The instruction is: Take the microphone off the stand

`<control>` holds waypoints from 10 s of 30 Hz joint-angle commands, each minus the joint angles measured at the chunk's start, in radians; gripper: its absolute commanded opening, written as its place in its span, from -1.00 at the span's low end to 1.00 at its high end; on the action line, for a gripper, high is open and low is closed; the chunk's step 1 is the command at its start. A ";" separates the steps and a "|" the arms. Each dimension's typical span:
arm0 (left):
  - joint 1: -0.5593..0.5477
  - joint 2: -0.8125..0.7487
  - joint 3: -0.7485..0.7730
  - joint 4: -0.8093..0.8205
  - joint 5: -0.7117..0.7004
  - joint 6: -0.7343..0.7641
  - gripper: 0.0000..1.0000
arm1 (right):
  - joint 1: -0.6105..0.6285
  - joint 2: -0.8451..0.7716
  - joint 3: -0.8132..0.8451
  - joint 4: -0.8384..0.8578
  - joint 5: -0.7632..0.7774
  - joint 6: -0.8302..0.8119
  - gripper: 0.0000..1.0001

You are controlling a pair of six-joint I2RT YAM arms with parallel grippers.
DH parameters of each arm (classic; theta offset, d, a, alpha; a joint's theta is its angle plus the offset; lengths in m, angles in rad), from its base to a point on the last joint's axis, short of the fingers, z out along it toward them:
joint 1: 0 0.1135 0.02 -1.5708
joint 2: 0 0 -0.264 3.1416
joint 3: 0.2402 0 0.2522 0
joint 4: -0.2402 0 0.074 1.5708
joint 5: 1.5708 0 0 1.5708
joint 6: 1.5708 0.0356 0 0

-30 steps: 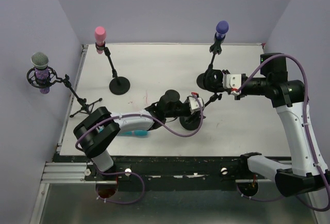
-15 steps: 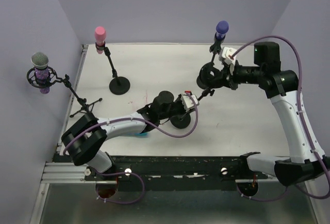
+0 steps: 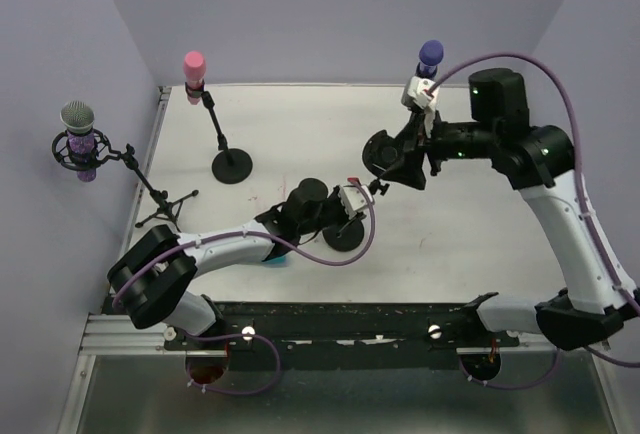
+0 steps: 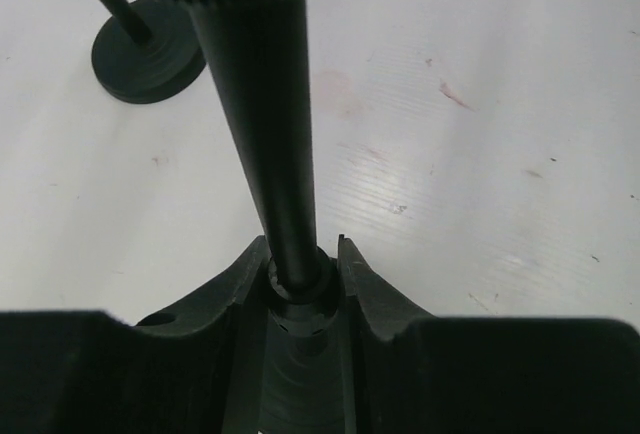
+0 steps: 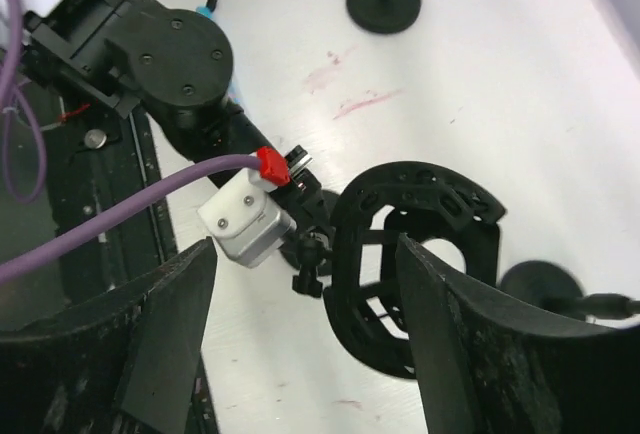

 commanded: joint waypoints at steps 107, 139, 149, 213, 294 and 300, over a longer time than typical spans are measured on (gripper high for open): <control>0.152 -0.096 -0.082 0.118 0.103 0.040 -1.00 | 0.385 -0.070 -0.184 0.053 0.670 -0.550 -0.94; 0.328 0.014 0.051 -0.027 0.636 0.066 0.22 | 0.387 0.063 0.000 -0.106 0.595 -0.413 -0.97; 0.359 -0.070 -0.066 -0.036 0.521 0.102 0.47 | 0.385 0.064 0.020 -0.113 0.534 -0.431 -0.70; 0.066 0.000 -0.179 0.357 -0.318 -0.009 0.35 | 0.428 0.340 0.210 -0.082 0.666 -0.201 -0.89; 0.468 -0.104 0.340 -0.300 0.610 -0.823 0.37 | 0.014 0.010 -0.457 0.608 -0.008 0.581 0.10; 0.439 -0.077 0.382 -0.257 0.628 -0.819 0.33 | 0.013 0.020 -0.454 0.647 -0.029 0.583 -0.02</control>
